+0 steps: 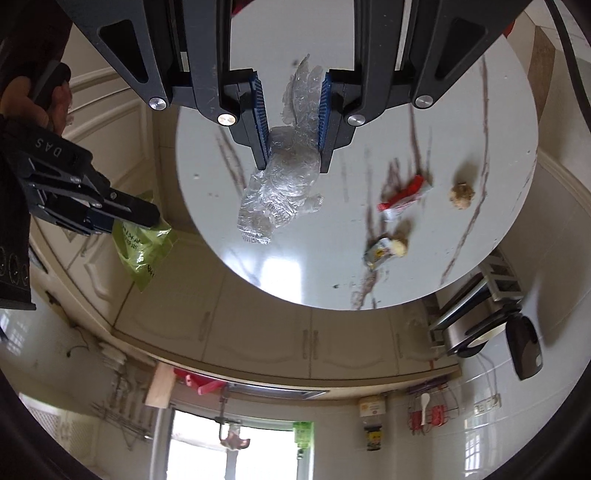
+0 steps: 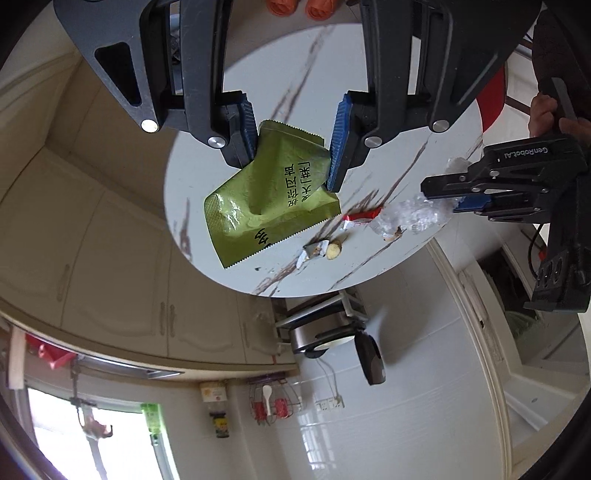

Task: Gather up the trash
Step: 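Carry film and green bag over the blue bin and release both, then move both open tools back over the table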

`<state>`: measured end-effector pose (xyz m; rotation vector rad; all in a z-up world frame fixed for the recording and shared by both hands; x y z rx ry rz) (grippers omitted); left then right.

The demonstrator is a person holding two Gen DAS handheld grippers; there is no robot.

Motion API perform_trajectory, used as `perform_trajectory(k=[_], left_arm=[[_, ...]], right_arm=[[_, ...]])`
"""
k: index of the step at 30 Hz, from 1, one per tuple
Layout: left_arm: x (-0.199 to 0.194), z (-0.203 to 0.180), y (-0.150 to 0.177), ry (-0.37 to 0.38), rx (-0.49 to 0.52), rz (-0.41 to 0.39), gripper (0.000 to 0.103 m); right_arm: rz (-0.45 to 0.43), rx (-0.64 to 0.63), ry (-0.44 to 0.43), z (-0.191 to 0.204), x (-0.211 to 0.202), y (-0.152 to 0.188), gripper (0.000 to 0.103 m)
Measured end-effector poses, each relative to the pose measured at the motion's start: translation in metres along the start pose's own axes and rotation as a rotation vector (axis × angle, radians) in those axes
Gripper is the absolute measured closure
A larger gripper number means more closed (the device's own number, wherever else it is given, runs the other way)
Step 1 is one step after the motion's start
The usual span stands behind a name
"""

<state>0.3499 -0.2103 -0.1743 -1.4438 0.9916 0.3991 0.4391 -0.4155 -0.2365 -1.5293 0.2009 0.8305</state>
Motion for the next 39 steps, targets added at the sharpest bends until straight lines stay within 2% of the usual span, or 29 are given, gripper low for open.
perform_trajectory(k=[5, 9, 12, 18, 23, 25, 27, 31, 35, 36, 39], left_arm=[[0.029, -0.081, 0.000, 0.070, 0.092, 0.044, 0.083], [0.070, -0.142, 0.000, 0.095, 0.170, 0.100, 0.083], [0.112, -0.177, -0.003, 0.108, 0.209, 0.159, 0.083], [0.192, -0.222, -0.003, 0.117, 0.261, 0.280, 0.082], [0.248, -0.229, -0.013, 0.099, 0.276, 0.327, 0.073], [0.265, -0.228, -0.017, 0.076, 0.281, 0.330, 0.053], [0.276, -0.228, -0.019, 0.066, 0.272, 0.331, 0.038], [0.282, -0.220, -0.020, 0.052, 0.259, 0.324, 0.037], [0.271, -0.223, -0.017, 0.043, 0.252, 0.305, 0.037], [0.261, -0.218, -0.016, 0.042, 0.250, 0.298, 0.037], [0.237, -0.215, -0.017, 0.056, 0.244, 0.270, 0.036]], right_arm=[[-0.030, 0.085, 0.093, -0.042, -0.048, 0.039, 0.070], [-0.026, 0.167, 0.163, -0.080, -0.071, 0.073, 0.070], [-0.013, 0.238, 0.218, -0.111, -0.079, 0.100, 0.070], [0.027, 0.362, 0.222, -0.162, -0.071, 0.150, 0.070], [0.074, 0.425, 0.221, -0.195, -0.055, 0.184, 0.070], [0.091, 0.443, 0.217, -0.204, -0.046, 0.193, 0.070], [0.110, 0.460, 0.215, -0.210, -0.038, 0.201, 0.070], [0.135, 0.473, 0.193, -0.212, -0.023, 0.210, 0.066], [0.137, 0.474, 0.185, -0.206, -0.013, 0.209, 0.037], [0.130, 0.473, 0.182, -0.203, -0.014, 0.207, 0.033], [0.117, 0.463, 0.195, -0.195, -0.024, 0.202, 0.032]])
Point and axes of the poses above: each gripper's, at about its wrist camera, not at the fingertips, and x roughly the way its jaws point, z to its left, y to its underside, the point moved 3 cm from there along x, roughly the way its jaws point, and after that the axes turned 10 degrees about -x, right-handed, at the moved point
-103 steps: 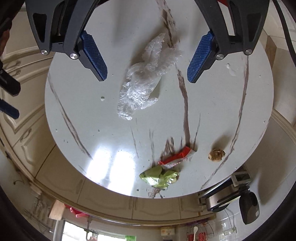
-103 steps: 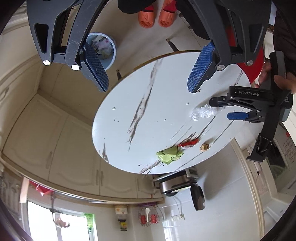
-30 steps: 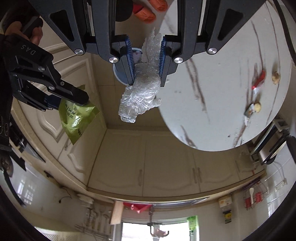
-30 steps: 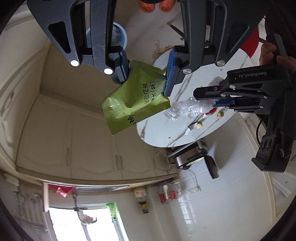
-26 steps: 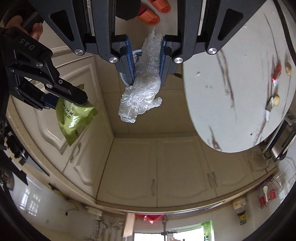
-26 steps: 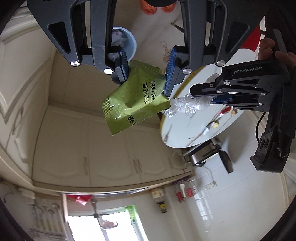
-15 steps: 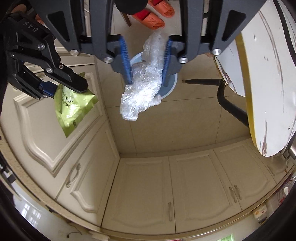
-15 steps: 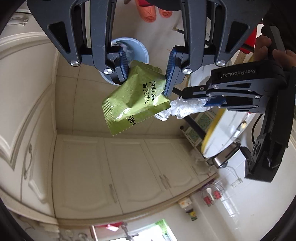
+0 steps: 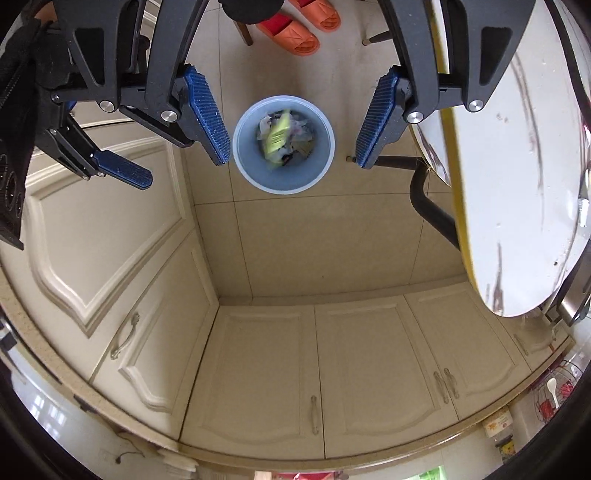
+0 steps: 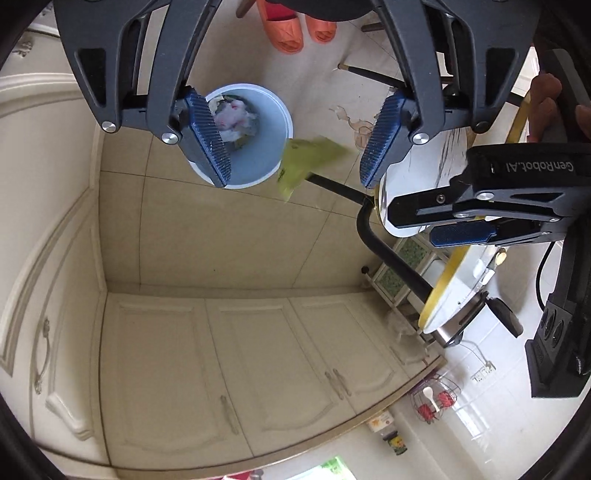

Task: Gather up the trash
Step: 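Move both open tools back over the table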

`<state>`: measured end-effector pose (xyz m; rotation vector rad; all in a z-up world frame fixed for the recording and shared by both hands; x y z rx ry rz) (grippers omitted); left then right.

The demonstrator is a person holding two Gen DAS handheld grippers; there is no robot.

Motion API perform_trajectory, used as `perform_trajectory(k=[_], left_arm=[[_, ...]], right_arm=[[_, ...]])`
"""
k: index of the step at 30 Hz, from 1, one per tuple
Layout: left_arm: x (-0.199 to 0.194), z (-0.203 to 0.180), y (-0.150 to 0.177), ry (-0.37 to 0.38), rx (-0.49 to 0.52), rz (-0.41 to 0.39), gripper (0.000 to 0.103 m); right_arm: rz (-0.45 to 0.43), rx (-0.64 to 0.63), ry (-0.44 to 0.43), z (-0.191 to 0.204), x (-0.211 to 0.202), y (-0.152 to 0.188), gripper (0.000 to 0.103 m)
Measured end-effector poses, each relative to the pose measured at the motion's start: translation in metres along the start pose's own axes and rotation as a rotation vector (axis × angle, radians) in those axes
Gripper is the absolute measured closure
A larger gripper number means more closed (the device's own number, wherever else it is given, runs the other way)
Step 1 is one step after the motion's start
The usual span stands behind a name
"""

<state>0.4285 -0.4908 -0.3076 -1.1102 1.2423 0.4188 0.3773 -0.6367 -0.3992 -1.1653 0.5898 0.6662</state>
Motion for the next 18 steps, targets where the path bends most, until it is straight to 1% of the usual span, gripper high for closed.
perform_trajectory(k=[2, 4, 9, 12, 14, 16, 17, 18], left_arm=[[-0.020, 0.004, 0.007, 0.007, -0.001, -0.028, 0.035], [-0.044, 0.012, 0.017, 0.006, 0.001, -0.059, 0.029], [-0.102, 0.034, 0.044, 0.005, -0.026, -0.143, 0.028], [-0.140, 0.058, 0.066, -0.011, -0.051, -0.201, 0.022], [-0.164, 0.077, 0.081, -0.021, -0.070, -0.237, 0.020], [-0.187, 0.094, 0.103, -0.046, -0.096, -0.267, 0.017], [-0.195, 0.103, 0.111, -0.059, -0.110, -0.279, 0.016], [-0.207, 0.121, 0.121, -0.070, -0.126, -0.290, 0.015]], right_arm=[[-0.013, -0.003, 0.007, 0.008, -0.011, -0.002, 0.031], [-0.034, -0.014, 0.012, 0.017, -0.025, -0.003, 0.030], [-0.093, -0.063, 0.014, 0.055, -0.062, -0.013, 0.026], [-0.127, -0.111, 0.004, 0.085, -0.082, -0.019, 0.022], [-0.145, -0.152, -0.008, 0.110, -0.092, -0.023, 0.022], [-0.161, -0.190, -0.026, 0.138, -0.099, -0.029, 0.022], [-0.166, -0.210, -0.034, 0.151, -0.102, -0.031, 0.020], [-0.171, -0.227, -0.038, 0.163, -0.103, -0.032, 0.018]])
Point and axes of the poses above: each gripper's, at about its wrist camera, not at the fingertips, and x roughly the way its jaws point, z to its left, y to its underside, the point moved 3 cm from there along x, roughly the way its jaws point, and after that the axes turned 10 degrees about -x, right-handed, at the moved point
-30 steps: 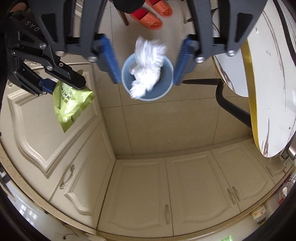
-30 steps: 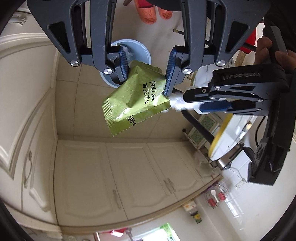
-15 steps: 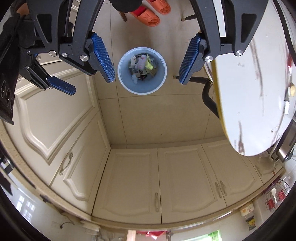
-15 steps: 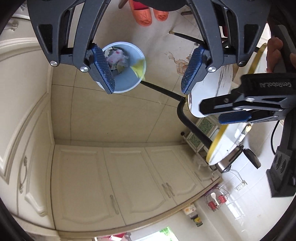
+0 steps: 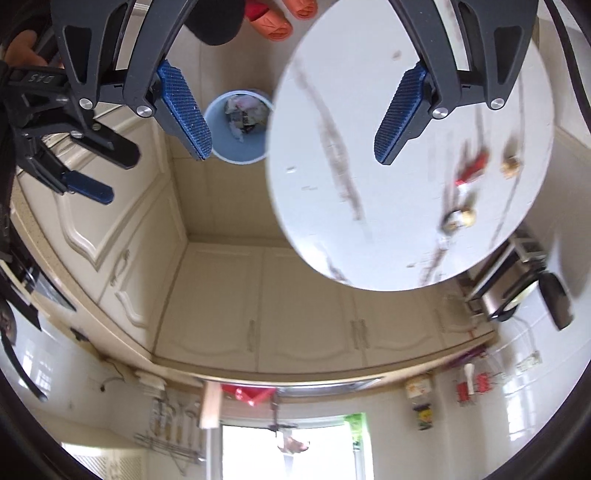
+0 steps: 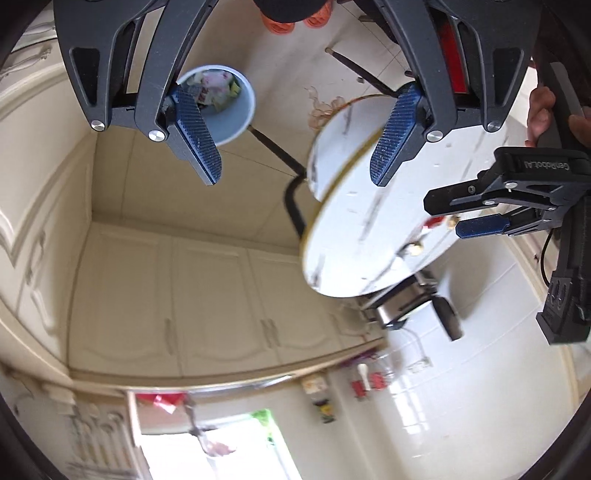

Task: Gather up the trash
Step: 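Move both open tools back over the table, then grasp the ginger root with the left tool while the right tool grasps the red candy wrapper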

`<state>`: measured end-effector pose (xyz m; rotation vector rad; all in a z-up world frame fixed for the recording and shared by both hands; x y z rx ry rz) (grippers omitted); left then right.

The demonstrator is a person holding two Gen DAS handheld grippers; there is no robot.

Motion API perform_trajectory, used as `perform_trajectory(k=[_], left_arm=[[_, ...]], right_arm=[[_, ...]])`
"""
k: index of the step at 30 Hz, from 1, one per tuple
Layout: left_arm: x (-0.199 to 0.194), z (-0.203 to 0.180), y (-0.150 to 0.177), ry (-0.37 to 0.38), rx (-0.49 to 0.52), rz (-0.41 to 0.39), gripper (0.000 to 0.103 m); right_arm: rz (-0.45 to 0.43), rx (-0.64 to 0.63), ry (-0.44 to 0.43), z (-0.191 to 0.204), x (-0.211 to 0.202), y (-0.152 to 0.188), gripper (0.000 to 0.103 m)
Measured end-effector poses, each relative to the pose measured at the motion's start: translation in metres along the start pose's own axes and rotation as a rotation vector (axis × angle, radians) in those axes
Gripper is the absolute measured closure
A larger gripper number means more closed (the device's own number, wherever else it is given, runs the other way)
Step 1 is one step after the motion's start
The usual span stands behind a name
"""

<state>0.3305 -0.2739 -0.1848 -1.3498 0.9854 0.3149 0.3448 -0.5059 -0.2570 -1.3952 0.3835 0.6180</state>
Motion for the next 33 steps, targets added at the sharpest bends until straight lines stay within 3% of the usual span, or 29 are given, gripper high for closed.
perform_trajectory(k=[6, 13, 16, 21, 29, 32, 33], left_arm=[[-0.041, 0.082, 0.024, -0.077, -0.091, -0.030, 0.014], [-0.046, 0.182, 0.030, -0.179, -0.211, -0.019, 0.014], [-0.029, 0.217, 0.030, -0.236, -0.256, 0.014, 0.014], [0.004, 0.271, 0.014, -0.250, -0.389, 0.057, 0.014], [0.080, 0.317, -0.035, -0.208, -0.494, 0.146, 0.014], [0.103, 0.325, -0.043, -0.216, -0.497, 0.175, 0.018], [0.108, 0.326, -0.043, -0.205, -0.500, 0.183, 0.026]], right_arm=[[0.013, -0.099, -0.045, 0.067, 0.019, -0.025, 0.014], [0.088, -0.186, -0.086, 0.122, 0.073, -0.040, 0.014], [0.131, -0.209, -0.102, 0.140, 0.106, -0.045, 0.014], [0.199, -0.262, -0.134, 0.166, 0.162, -0.050, 0.014], [0.258, -0.301, -0.156, 0.188, 0.233, -0.064, 0.014], [0.266, -0.316, -0.154, 0.192, 0.248, -0.071, 0.014], [0.268, -0.321, -0.154, 0.193, 0.253, -0.073, 0.014]])
Point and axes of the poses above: each gripper's, at about its wrist camera, not at the fingertips, and x roughly the way its jaws point, z to its left, y to its underside, the point moved 3 cm from there along x, roughly the way its jaws point, and after that the axes turned 10 degrees about -x, right-handed, at the moved point
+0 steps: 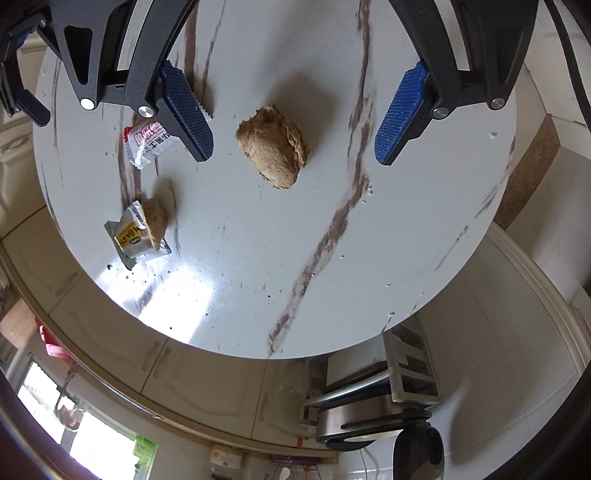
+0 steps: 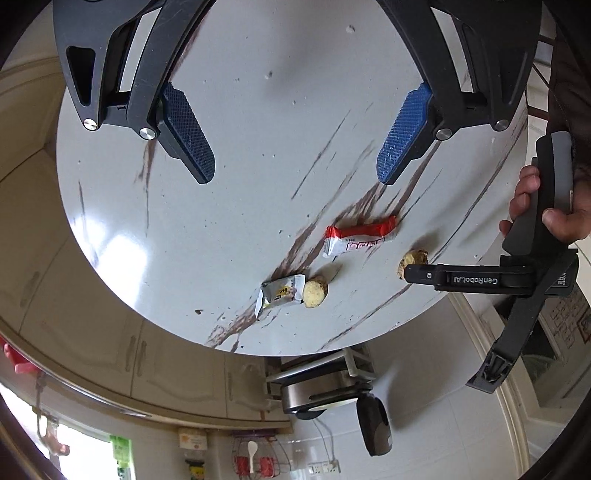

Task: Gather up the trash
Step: 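Grasp the ginger root with the left tool while the right tool grasps the red candy wrapper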

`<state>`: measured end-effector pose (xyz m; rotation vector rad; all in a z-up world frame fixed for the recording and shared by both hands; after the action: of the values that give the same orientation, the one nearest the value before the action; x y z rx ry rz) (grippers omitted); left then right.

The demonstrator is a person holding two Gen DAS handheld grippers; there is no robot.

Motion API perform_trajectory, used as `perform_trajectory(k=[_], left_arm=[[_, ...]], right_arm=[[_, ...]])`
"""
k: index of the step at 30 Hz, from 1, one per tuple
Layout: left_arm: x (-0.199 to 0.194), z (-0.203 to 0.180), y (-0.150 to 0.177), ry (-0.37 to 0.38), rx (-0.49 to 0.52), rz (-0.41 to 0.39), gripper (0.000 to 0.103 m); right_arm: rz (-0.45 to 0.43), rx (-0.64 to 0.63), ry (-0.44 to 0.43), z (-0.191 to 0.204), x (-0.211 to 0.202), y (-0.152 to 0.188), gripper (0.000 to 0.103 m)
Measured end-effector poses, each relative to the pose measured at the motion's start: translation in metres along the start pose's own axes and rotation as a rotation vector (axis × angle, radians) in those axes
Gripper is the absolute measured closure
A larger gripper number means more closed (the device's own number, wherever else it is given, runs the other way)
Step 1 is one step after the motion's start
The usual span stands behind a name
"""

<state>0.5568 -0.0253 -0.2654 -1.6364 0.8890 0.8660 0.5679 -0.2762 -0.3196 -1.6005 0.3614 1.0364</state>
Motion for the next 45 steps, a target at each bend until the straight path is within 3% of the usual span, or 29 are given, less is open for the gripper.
perform_trajectory(k=[2, 5, 6, 7, 16, 23, 26, 28, 30, 32, 39, 45], left_arm=[[0.012, -0.002, -0.002, 0.003, 0.013, 0.038, 0.042], [0.016, 0.000, -0.008, 0.009, 0.029, 0.015, 0.051], [0.015, 0.001, -0.008, 0.041, 0.026, 0.018, 0.067], [0.016, 0.002, -0.007, 0.080, 0.026, 0.027, 0.073], [-0.013, 0.034, 0.022, 0.053, 0.061, -0.010, 0.073], [-0.029, 0.055, 0.031, 0.044, 0.059, -0.010, 0.073], [-0.036, 0.055, 0.036, 0.044, 0.066, -0.011, 0.073], [-0.040, 0.050, 0.041, 0.050, 0.064, -0.011, 0.073], [-0.043, 0.046, 0.044, 0.052, 0.069, -0.011, 0.073], [-0.045, 0.043, 0.047, 0.054, 0.072, -0.008, 0.073], [-0.058, 0.024, 0.059, 0.051, 0.104, -0.007, 0.073], [-0.076, -0.003, 0.068, 0.050, 0.141, -0.022, 0.073]], right_arm=[[0.006, -0.008, 0.003, -0.001, 0.006, -0.005, 0.014], [0.021, -0.022, 0.002, 0.003, 0.018, -0.010, 0.014], [0.026, -0.028, 0.001, 0.005, 0.022, -0.012, 0.014], [0.030, -0.032, -0.002, 0.008, 0.027, -0.014, 0.014], [0.061, -0.061, -0.062, 0.044, 0.062, -0.037, 0.014], [0.091, -0.093, -0.038, 0.064, 0.085, -0.051, 0.014], [0.088, -0.141, 0.012, 0.067, 0.086, -0.051, 0.029], [0.084, -0.185, 0.024, 0.069, 0.084, -0.048, 0.032], [0.081, -0.191, 0.021, 0.068, 0.080, -0.046, 0.045], [0.086, -0.195, 0.016, 0.066, 0.075, -0.043, 0.051], [0.067, -0.151, -0.034, 0.055, 0.060, -0.030, 0.054], [-0.009, -0.102, -0.059, 0.039, 0.013, -0.016, 0.054]])
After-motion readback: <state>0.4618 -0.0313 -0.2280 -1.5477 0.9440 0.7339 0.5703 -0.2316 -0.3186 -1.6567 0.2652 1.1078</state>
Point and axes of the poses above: each gripper's, at about its wrist camera, not at the fingertips, and x roughly the way its jaws point, z to its left, y to its underside, the point moved 3 cm from there along x, roughly the way its jaws point, and after that the axes turned 10 degrees about -x, right-handed, at the moved point
